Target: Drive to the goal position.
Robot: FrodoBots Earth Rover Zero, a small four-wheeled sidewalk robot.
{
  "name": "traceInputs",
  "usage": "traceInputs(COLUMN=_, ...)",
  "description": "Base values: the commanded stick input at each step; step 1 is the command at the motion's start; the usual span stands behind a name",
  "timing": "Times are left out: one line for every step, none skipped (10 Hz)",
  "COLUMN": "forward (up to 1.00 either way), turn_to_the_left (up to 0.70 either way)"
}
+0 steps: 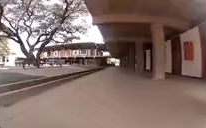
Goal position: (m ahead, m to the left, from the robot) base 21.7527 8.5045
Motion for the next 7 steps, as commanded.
traceInputs(forward=0.5, turn_to_the_left=0.0)
traceInputs(forward=0.5, turn_to_the_left=0.0)
traceInputs(forward=0.5, turn_to_the_left=0.0)
traceInputs(forward=0.5, turn_to_the_left=0.0)
traceInputs(forward=0.5, turn_to_the_left=0.0)
traceInputs(forward=0.5, turn_to_the_left=0.0)
traceInputs(forward=0.5, turn_to_the_left=0.0)
